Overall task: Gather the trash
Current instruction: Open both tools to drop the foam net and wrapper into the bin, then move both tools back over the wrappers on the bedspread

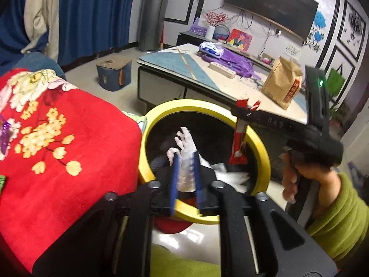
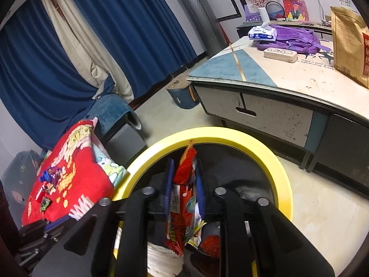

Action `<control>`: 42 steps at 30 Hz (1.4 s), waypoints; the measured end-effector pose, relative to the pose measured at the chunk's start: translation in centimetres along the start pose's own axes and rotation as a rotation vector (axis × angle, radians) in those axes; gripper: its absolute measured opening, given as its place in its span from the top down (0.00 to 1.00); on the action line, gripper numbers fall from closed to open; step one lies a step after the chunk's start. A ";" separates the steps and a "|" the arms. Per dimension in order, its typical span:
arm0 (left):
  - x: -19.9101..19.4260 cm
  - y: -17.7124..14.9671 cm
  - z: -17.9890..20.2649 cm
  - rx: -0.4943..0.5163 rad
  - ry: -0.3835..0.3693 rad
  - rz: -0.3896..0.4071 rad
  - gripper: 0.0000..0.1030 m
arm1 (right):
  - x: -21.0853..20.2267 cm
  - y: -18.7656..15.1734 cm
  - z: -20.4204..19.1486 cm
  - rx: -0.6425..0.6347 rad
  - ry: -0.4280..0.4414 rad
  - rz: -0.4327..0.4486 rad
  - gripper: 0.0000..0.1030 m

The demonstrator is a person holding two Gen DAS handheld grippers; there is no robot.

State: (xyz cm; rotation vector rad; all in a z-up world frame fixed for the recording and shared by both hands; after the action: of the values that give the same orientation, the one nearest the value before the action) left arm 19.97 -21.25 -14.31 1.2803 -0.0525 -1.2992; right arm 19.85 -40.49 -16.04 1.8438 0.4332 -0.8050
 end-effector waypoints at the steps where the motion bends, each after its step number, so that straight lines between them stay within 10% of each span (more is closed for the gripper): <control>1: 0.0 0.0 -0.1 -0.008 -0.013 0.001 0.68 | 0.1 0.0 0.1 0.001 -0.005 -0.002 0.72; 13: -3.4 0.5 -1.5 -0.116 -0.075 0.118 0.10 | -0.4 1.1 0.4 0.035 -0.070 0.017 0.36; 42: -16.8 0.1 -5.7 -0.149 0.197 0.353 0.11 | -7.4 1.8 -12.9 -0.180 0.040 0.104 0.12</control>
State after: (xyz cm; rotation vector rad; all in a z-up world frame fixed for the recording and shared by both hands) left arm 17.64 -5.55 -6.45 1.2023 -0.0398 -0.8572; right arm 19.95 -28.98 -6.46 1.7019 0.4175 -0.6385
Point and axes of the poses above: each gripper's, at about its wrist camera, not at the fingertips, and x roughly the way its jaws point, z to its right, y to its top, the point moved 5 cm from there along x, roughly the way its jaws point, and after that the axes turned 15 degrees about -y, right-handed, at the moved point
